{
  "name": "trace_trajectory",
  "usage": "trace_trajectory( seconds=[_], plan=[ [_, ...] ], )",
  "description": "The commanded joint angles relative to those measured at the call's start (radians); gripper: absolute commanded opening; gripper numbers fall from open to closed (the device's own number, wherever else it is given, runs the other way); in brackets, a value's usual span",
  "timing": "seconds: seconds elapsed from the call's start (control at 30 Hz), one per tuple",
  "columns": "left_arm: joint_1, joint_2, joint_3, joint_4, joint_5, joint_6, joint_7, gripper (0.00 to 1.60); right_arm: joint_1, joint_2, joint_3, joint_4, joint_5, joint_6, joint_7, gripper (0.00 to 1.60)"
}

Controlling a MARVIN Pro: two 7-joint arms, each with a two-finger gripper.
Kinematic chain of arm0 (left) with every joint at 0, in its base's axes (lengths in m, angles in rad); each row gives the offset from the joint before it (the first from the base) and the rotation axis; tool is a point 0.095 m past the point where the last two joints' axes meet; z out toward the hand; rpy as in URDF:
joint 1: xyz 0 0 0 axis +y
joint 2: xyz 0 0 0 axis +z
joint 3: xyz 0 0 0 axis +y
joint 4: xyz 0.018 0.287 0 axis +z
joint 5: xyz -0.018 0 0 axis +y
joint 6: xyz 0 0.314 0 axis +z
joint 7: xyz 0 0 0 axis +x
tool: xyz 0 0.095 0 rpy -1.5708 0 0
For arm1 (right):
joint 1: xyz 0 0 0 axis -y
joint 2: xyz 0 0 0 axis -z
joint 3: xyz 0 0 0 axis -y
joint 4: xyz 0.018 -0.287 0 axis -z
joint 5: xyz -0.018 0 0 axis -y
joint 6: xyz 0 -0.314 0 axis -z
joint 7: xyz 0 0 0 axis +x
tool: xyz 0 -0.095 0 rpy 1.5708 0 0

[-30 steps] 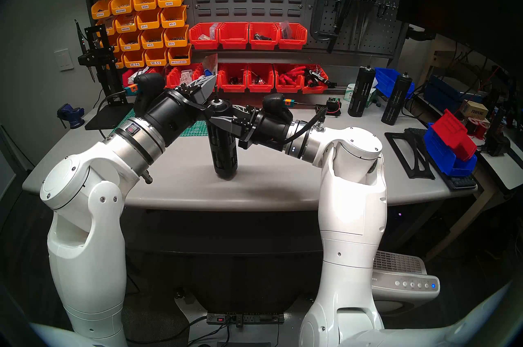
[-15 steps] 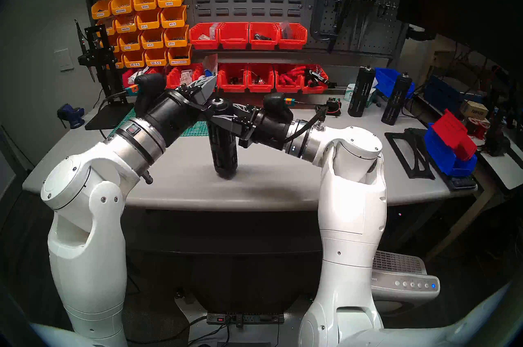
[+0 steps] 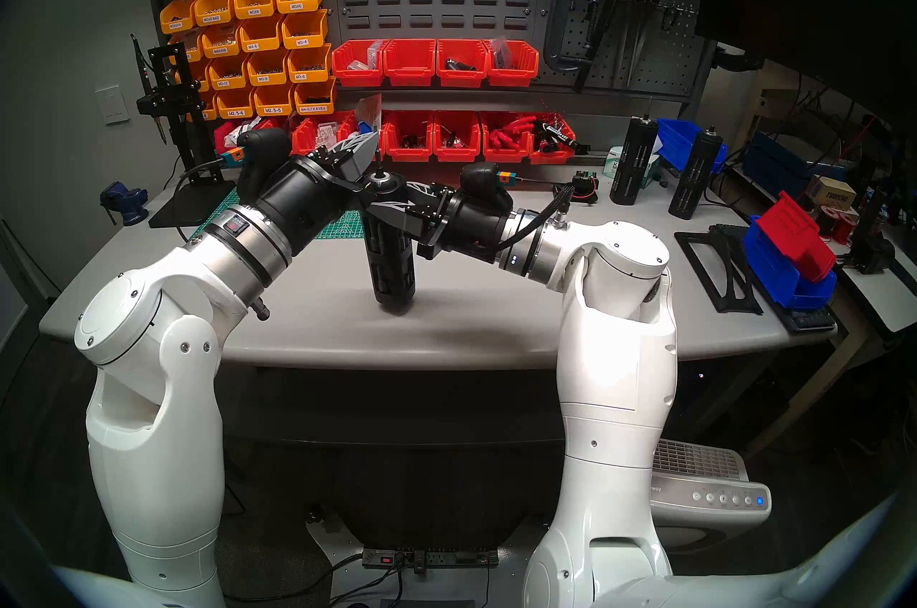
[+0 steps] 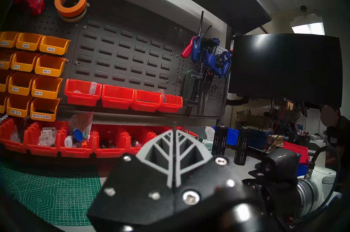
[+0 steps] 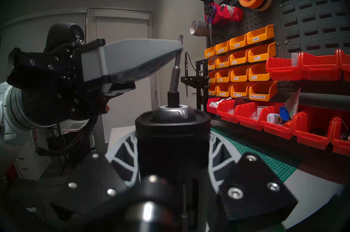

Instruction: Pick a screwdriver bit and insert it into the screwdriver

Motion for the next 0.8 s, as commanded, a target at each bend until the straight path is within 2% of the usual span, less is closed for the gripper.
trace_trajectory(
  seconds=[0.0, 0.33, 0.77],
  plan=[
    [-0.016, 0.007, -0.001, -0.020, 0.009, -0.044, -0.007, 0.00, 0.045, -0.017, 0.000, -0.037, 0.053, 0.014, -0.006, 0.00],
    [0.017, 0.012, -0.004, -0.035, 0.013, -0.070, -0.027, 0.00, 0.065, -0.027, 0.006, -0.035, 0.062, 0.030, -0.024, 0.00],
    [0.016, 0.012, 0.000, -0.027, 0.014, -0.085, -0.037, 0.00, 0.066, -0.030, 0.003, -0.035, 0.060, 0.037, -0.031, 0.00]
  ],
)
